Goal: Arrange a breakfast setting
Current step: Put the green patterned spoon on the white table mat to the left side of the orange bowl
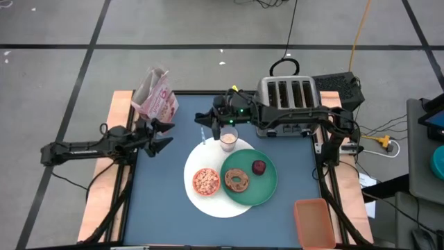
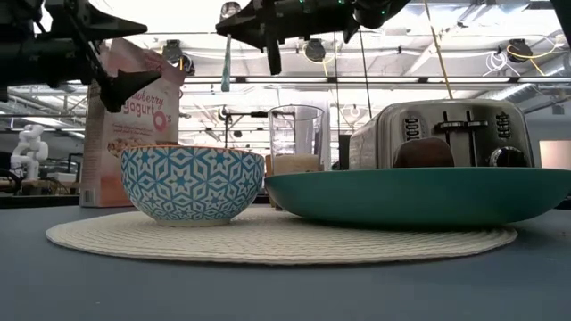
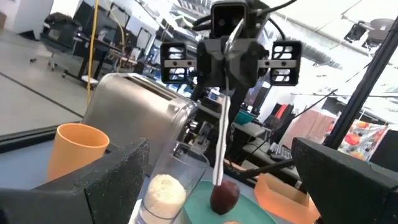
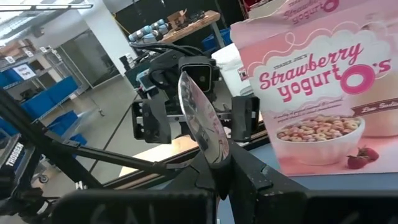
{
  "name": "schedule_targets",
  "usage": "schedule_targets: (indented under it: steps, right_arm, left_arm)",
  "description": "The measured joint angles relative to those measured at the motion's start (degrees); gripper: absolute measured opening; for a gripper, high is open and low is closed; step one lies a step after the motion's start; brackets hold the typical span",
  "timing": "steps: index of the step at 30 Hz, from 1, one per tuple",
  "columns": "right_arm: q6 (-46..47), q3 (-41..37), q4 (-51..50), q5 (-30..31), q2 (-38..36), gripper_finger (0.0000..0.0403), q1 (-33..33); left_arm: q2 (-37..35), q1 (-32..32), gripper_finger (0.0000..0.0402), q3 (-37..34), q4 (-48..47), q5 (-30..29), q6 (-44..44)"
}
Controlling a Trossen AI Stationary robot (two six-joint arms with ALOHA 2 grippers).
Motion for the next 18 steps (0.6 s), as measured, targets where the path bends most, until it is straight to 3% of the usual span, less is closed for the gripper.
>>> schedule_targets:
  steps: [11, 18]
  right_arm:
    - [0.0, 0.0, -0.02, 0.04, 0.0, 0.0012, 0.44]
    - [0.15, 0.0, -0.01, 0.03, 0.0, 0.0012, 0.44]
  left_arm:
    - [18.38, -5.74, 0.0392, 0.09, 18.07, -4.94, 2.09]
    - [26.86, -7.71, 0.0392, 6.0, 19.48, -6.08, 7.56]
